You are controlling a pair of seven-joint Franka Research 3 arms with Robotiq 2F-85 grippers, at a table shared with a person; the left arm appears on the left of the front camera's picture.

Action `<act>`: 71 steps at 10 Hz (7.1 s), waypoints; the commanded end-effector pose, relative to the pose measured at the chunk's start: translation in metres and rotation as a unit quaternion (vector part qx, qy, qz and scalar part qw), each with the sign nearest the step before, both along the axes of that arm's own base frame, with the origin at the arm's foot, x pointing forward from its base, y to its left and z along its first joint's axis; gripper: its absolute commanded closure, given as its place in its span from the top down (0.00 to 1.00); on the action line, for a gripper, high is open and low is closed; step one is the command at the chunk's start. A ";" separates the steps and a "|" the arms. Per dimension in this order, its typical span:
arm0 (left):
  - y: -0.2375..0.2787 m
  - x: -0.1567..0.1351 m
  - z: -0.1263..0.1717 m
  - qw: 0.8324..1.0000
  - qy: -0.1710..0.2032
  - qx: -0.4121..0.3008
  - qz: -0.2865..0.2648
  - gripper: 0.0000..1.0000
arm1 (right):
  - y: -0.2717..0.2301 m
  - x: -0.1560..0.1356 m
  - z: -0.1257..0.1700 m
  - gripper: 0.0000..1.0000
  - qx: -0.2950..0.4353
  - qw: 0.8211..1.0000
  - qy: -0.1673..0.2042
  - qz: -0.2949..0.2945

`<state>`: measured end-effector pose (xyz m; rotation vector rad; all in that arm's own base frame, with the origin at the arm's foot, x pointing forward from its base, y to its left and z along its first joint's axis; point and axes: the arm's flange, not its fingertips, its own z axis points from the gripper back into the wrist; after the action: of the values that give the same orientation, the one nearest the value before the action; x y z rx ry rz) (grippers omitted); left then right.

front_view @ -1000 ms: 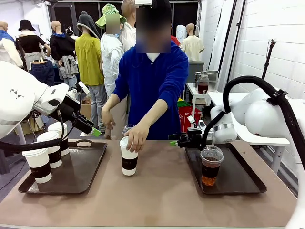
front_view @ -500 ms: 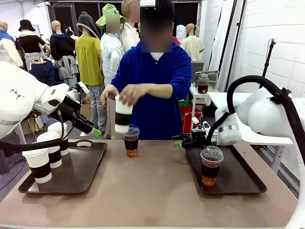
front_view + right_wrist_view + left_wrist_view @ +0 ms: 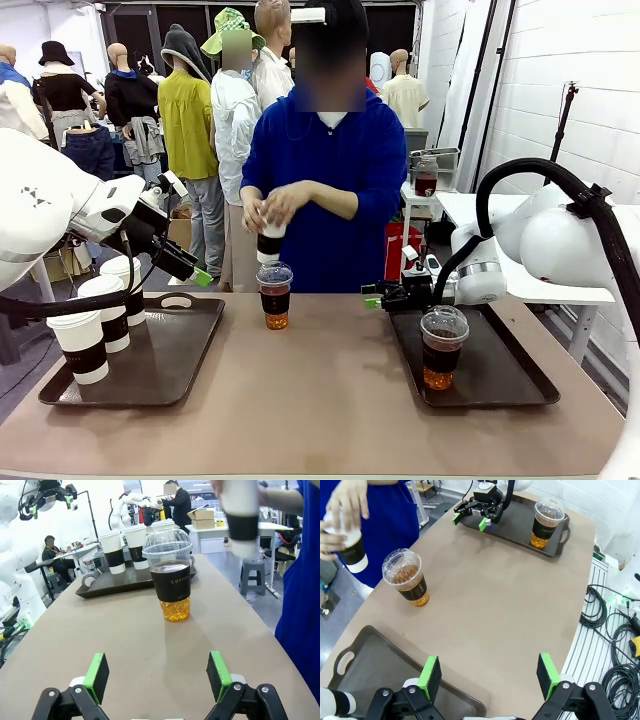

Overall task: Distribute the coffee onto the tray.
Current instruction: Pick up another iced Americano from the middle of the table and place it on the right Handle tray.

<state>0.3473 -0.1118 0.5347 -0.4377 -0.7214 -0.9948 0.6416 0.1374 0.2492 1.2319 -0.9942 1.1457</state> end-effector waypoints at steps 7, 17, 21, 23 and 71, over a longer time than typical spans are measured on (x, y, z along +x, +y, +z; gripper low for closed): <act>0.002 0.002 -0.002 1.000 0.000 -0.008 -0.007 1.00 | 0.001 0.000 0.000 1.00 0.000 1.000 -0.001 0.000; 0.002 0.002 -0.002 1.000 0.000 -0.008 -0.007 1.00 | 0.087 0.018 0.009 1.00 0.006 0.999 -0.031 0.003; 0.002 0.002 -0.002 1.000 0.000 -0.008 -0.007 1.00 | 0.119 0.033 0.007 1.00 0.004 0.999 -0.041 -0.007; 0.002 0.002 -0.002 1.000 0.000 -0.008 -0.007 1.00 | 0.125 0.037 0.003 1.00 0.006 0.999 -0.042 -0.010; 0.002 0.002 -0.002 1.000 0.000 -0.008 -0.007 1.00 | 0.198 0.041 0.054 0.64 0.008 0.996 -0.013 0.093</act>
<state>0.3471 -0.1121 0.5349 -0.4443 -0.7208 -0.9905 0.6974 0.3544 0.2814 1.3250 -0.9530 1.3057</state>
